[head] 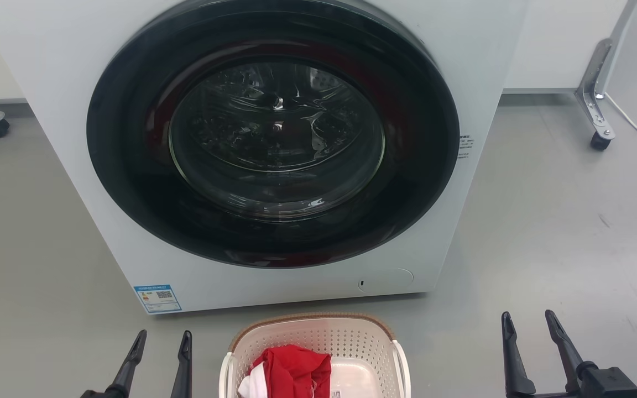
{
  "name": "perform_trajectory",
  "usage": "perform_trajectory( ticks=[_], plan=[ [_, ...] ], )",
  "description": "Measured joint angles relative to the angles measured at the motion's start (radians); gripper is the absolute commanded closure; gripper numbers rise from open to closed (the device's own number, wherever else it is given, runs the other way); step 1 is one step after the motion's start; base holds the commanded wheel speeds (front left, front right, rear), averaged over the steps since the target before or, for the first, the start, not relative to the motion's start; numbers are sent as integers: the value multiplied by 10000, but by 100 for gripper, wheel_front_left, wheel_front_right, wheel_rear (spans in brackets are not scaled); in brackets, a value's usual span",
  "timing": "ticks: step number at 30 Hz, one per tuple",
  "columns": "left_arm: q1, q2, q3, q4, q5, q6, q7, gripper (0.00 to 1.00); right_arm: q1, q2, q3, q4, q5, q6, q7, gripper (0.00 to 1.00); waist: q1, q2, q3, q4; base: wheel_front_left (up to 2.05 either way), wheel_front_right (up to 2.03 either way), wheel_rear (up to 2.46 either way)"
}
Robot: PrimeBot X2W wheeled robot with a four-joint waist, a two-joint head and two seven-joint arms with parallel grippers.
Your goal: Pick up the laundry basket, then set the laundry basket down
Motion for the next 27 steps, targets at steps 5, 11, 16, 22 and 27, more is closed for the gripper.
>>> perform_trajectory(
  ticks=[5, 11, 16, 22, 27],
  plan=[
    [10, -104, 111, -82, 56, 0, 107, 0, 6, 29, -35, -121, -71, 0, -2, 0, 0, 0, 8, 18, 0, 0, 0],
    [82, -190, 236, -169, 109, 0, 270, 0, 22, 44, -29, -173, -86, 0, -2, 0, 0, 0, 14, 35, 0, 0, 0],
    [285, -332, 153, 307, 77, -13, 276, 100, 192, 134, 52, 288, -50, 10, 69, 100, 0, 1, 16, 37, 0, 0, 0],
    [310, -433, 293, 360, -180, -105, 410, 100, 214, 174, -107, 397, 276, 105, 157, 100, 0, 0, 28, 41, 0, 0, 0],
    [292, -523, 499, 472, -840, -203, 593, 100, 174, 213, -297, 472, 930, 201, 366, 100, 0, 1, 38, 43, 0, 0, 0]
  ],
)
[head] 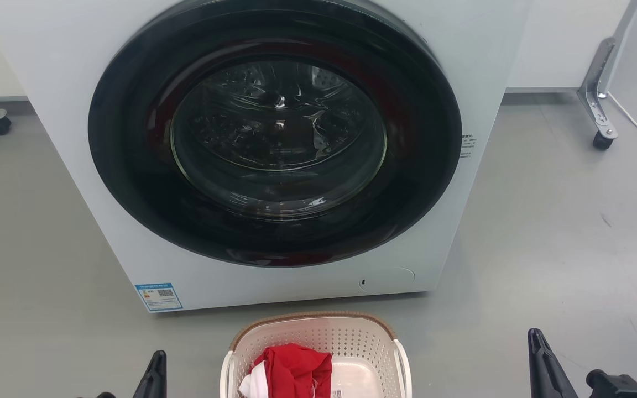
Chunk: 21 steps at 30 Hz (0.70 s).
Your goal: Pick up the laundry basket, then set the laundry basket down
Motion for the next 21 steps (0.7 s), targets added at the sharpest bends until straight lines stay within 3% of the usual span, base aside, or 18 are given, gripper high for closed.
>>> perform_trajectory(
  ticks=[21],
  plan=[
    [-383, -380, 800, 506, -2635, -527, 719, 100, -415, 211, -807, 362, 3179, 533, 853, 100, 0, 0, 35, 10, 0, 0, 0]
  ],
)
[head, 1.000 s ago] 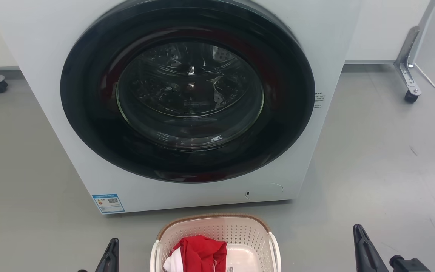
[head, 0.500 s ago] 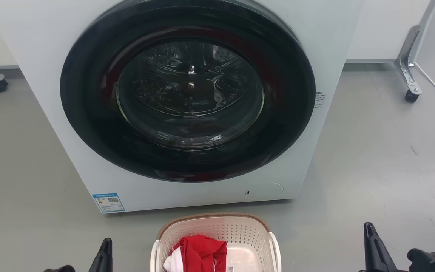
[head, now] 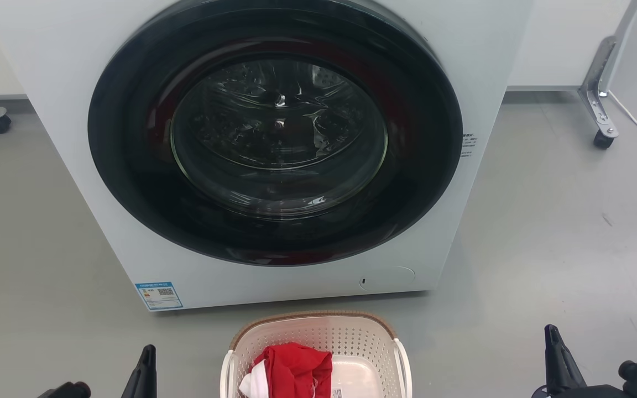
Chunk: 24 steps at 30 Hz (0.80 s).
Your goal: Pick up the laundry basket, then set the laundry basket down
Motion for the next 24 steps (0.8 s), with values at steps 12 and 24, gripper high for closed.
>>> perform_trajectory(
  ticks=[12, 24],
  plan=[
    [-373, -247, 470, 301, -1496, -316, 362, 100, -216, 109, -449, 242, 1724, 313, 474, 100, 0, 0, 19, 7, 0, 0, 0],
    [-614, -493, 924, 617, -2888, -614, 738, 100, -433, 245, -888, 445, 3388, 617, 909, 100, 0, 0, 39, 14, 0, 0, 0]
  ],
)
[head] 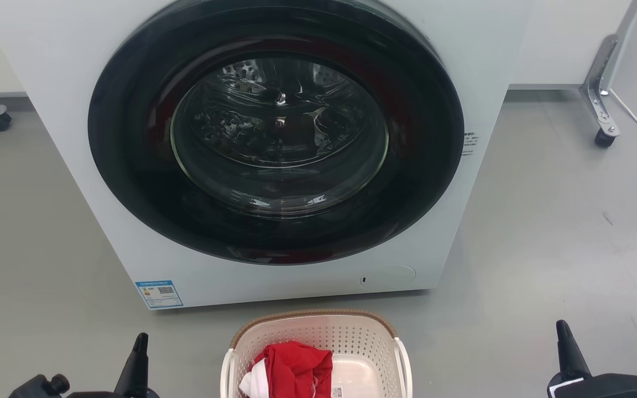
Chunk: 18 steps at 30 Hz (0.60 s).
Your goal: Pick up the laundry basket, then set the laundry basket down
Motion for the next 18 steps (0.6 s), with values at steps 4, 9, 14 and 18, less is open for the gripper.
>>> perform_trajectory(
  ticks=[4, 9, 14, 18],
  plan=[
    [-153, -63, 128, 79, -510, -90, 121, 100, -113, 27, -151, 98, 543, 88, 151, 100, -1, 0, 6, 2, 0, 0, 0],
    [-235, -148, 336, 236, -1127, -201, 253, 100, -186, 58, -330, 159, 1258, 221, 320, 100, 0, 0, 15, 6, 0, 0, 0],
    [-415, -282, 518, 332, -1708, -357, 424, 100, -314, 117, -510, 249, 1965, 349, 497, 100, 0, 0, 23, 9, 0, 0, 0],
    [-489, -347, 669, 430, -2199, -445, 545, 100, -393, 151, -652, 314, 2502, 441, 660, 100, 0, 1, 29, 11, 0, 0, 0]
  ],
)
